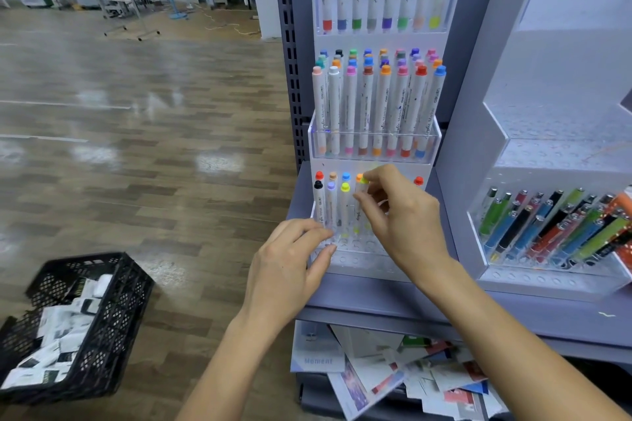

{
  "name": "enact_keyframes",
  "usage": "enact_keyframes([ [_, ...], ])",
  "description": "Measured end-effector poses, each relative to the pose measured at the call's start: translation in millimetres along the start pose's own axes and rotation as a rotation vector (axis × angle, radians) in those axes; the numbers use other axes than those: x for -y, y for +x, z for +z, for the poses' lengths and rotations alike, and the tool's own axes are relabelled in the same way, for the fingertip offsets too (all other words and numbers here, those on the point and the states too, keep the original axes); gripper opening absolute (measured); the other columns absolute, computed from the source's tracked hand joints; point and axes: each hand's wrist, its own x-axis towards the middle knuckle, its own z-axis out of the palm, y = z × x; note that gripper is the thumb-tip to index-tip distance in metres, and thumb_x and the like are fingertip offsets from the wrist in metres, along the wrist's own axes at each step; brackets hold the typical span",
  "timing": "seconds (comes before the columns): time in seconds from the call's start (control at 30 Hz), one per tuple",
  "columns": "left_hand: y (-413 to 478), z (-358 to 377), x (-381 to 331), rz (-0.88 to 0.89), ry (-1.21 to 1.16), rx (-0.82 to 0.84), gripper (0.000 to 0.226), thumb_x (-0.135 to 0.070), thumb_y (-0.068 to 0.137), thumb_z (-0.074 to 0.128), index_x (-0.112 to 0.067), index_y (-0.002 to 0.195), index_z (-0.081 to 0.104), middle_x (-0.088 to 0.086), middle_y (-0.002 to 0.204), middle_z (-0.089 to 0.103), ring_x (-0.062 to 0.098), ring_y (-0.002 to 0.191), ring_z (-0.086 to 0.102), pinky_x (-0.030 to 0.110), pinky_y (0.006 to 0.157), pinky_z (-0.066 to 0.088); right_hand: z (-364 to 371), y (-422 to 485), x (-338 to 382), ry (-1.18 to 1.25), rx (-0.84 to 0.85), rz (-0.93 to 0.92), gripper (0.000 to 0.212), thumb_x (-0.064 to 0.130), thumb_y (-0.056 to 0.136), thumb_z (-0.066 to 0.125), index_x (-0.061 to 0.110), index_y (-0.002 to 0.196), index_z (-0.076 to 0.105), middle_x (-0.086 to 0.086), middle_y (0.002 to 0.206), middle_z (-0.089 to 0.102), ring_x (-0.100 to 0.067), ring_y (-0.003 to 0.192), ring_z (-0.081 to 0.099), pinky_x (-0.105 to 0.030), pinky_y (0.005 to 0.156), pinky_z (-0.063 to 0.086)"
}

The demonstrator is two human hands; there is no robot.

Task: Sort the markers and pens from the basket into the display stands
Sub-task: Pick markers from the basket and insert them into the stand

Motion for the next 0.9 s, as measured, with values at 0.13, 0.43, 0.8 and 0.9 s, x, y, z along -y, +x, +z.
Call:
enact_keyframes([
  [0.13, -0.8, 0.4, 0.1, -0.010, 0.001, 0.004, 0.025, -0.032, 0.088, 0.056, -0.016, 0.099, 0.073, -0.004, 0.098, 0.067, 0.011, 0.098, 0.061, 0.016, 0.084, 0.044, 1.2, 1.8, 4.5, -0.062, 0.031, 0.039, 0.015, 0.017, 0.085, 0.067, 0.010, 0.093, 0.056, -0.001, 0.073, 0.063, -0.025, 0.060, 0.061, -0.040, 0.053, 0.052],
  [0.43, -2.1, 0.0, -0.1, -0.043, -0.029, 0.025, 0.027, -0.033, 0.088, 0.055, -0.017, 0.101, 0.073, -0.005, 0.103, 0.067, 0.010, 0.101, 0.061, 0.017, 0.086, 0.045, 4.4, -9.6, 8.9, -0.010, 0.068, 0.130, 0.021, 0.014, 0.085, 0.067, 0.013, 0.103, 0.056, 0.002, 0.081, 0.062, -0.020, 0.069, 0.061, -0.040, 0.061, 0.053],
  [0.8, -3.1, -13.9, -15.4, -0.342, -0.307, -0.138, 0.031, -0.035, 0.089, 0.053, -0.019, 0.111, 0.067, -0.016, 0.104, 0.063, -0.003, 0.097, 0.058, 0.010, 0.086, 0.042, -45.1, -49.0, 13.6, 0.406, -0.105, 0.553, 0.021, 0.013, 0.092, 0.058, 0.020, 0.112, 0.059, 0.015, 0.105, 0.064, 0.005, 0.098, 0.060, -0.008, 0.083, 0.045],
  [0.9, -2.4, -14.8, -33.5, -0.342, -0.346, -0.137, 0.039, -0.043, 0.089, 0.044, -0.021, 0.113, 0.066, -0.026, 0.104, 0.059, -0.006, 0.098, 0.058, 0.005, 0.084, 0.040, -66.2, -62.7, 15.9, 0.448, -0.130, 0.635, 0.023, 0.022, 0.094, 0.055, 0.022, 0.116, 0.061, 0.011, 0.110, 0.066, 0.000, 0.103, 0.060, -0.017, 0.089, 0.048],
])
